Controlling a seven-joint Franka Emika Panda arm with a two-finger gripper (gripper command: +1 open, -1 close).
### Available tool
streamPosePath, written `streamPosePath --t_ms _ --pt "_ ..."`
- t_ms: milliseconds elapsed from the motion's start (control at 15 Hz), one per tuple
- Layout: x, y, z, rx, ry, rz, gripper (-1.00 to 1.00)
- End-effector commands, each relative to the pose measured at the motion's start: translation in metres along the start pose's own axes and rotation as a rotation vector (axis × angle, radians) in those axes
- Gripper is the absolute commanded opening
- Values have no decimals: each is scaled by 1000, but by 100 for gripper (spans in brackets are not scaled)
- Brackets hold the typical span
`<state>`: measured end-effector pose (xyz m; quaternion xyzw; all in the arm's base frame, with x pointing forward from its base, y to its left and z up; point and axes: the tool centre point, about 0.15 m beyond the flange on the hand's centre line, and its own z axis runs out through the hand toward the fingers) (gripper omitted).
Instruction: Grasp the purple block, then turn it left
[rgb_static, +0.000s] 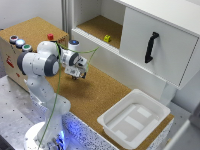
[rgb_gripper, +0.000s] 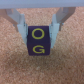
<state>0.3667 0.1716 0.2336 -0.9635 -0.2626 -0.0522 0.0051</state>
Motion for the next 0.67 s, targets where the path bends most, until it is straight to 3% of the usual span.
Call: streamPosePath --t_ms 0,200,600 --pt "21 1 -17 -48 -127 -237 -100" --pt "27 7 -18 -10 -146 -454 -100" --pt "16 7 -9 77 -126 -866 -100"
